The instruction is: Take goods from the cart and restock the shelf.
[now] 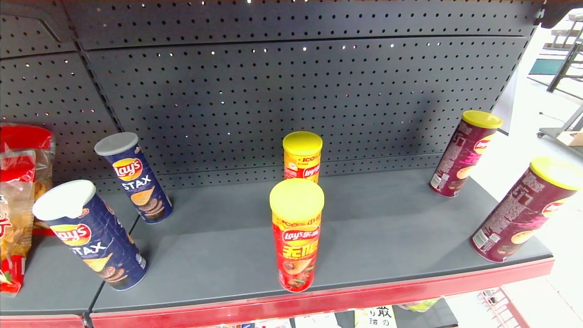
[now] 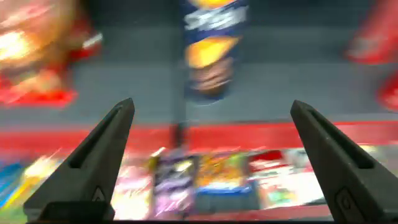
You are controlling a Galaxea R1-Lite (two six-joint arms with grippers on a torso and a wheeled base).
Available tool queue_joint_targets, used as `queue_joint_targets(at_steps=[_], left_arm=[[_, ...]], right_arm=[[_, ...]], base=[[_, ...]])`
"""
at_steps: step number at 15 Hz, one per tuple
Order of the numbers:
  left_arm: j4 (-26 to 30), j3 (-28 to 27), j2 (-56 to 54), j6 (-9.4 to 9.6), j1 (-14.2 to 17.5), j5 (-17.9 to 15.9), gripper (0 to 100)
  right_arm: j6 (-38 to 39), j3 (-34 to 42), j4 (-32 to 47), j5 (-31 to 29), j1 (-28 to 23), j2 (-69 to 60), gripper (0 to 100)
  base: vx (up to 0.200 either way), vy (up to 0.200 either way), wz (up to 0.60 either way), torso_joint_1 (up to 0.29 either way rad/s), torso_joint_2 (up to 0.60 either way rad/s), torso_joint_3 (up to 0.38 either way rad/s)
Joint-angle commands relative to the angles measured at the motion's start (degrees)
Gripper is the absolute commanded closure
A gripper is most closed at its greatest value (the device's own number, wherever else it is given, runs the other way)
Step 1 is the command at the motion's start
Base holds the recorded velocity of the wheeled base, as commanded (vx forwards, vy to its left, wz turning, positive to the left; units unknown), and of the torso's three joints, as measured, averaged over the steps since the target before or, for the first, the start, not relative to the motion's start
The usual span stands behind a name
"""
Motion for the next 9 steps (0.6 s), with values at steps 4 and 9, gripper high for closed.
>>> queue_joint_targets(at_steps=[4,9], left_arm=[[-1.9,1.8,-1.6,1.79,-0.4,2.3,0],[-4.8,4.0,-1.6,4.16,-0.4,-3.2,0]], right_arm=[[-0.1,0.0,0.0,0.0,0.0,0.1,0],[-0.2,0.0,0.0,-0.2,0.0,0.1,0]], base=[[0.000,0.000,0.00,0.000,0.00,0.000],[0.000,0.000,0.00,0.000,0.00,0.000]])
